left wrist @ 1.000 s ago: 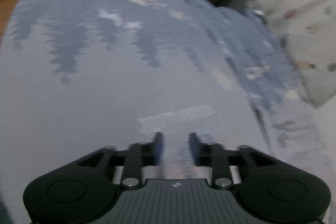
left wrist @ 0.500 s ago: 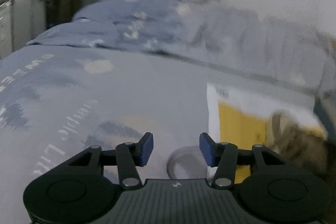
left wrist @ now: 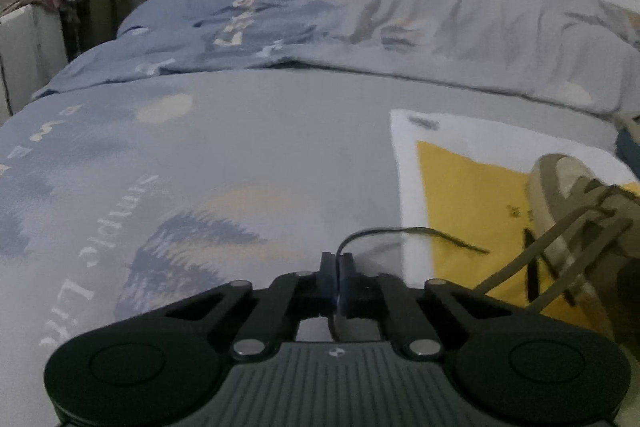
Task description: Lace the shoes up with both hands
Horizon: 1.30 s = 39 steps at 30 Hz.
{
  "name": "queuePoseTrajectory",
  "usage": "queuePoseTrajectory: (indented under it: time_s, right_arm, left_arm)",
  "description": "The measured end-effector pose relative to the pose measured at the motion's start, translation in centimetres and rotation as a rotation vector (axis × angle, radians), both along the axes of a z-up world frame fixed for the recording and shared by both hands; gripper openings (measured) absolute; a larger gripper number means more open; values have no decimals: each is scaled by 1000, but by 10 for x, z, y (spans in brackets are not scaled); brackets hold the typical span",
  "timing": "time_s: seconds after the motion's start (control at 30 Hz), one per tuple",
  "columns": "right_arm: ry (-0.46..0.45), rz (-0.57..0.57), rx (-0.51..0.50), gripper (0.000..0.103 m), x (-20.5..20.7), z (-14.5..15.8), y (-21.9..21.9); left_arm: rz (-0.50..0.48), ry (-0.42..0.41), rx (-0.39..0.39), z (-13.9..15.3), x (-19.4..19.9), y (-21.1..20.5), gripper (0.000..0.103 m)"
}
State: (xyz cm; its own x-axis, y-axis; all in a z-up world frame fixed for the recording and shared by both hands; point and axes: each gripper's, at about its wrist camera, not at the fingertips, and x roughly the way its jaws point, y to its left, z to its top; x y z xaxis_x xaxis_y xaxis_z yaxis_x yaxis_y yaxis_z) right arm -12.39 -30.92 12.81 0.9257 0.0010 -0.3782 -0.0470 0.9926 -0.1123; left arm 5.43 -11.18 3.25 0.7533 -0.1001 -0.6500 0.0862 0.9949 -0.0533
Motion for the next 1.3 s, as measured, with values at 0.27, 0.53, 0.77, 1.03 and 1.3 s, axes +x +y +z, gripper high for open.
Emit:
queuePoseTrajectory:
  time_s: [0.27,0.53,0.77,1.03,1.3]
  right_arm:
    - [-12,-8,137,39,4,3,-13]
    - [50,29,552,46,13,8,-45]
    - [82,130,979,48,19,6,-68]
    - [87,139,1361,48,29,-9,-90]
    - [104,54,1557,48,40,-31,-98]
  left_arm:
    - [-69,-165,-179,40,-16,-10,0]
    - [-251,-330,-295,66,-43,-31,0]
    - [-359,-404,-290,76,-59,-51,0]
    - [-431,-467,-292,85,-74,-67,0]
    - [-507,-484,-318,82,-82,-75,0]
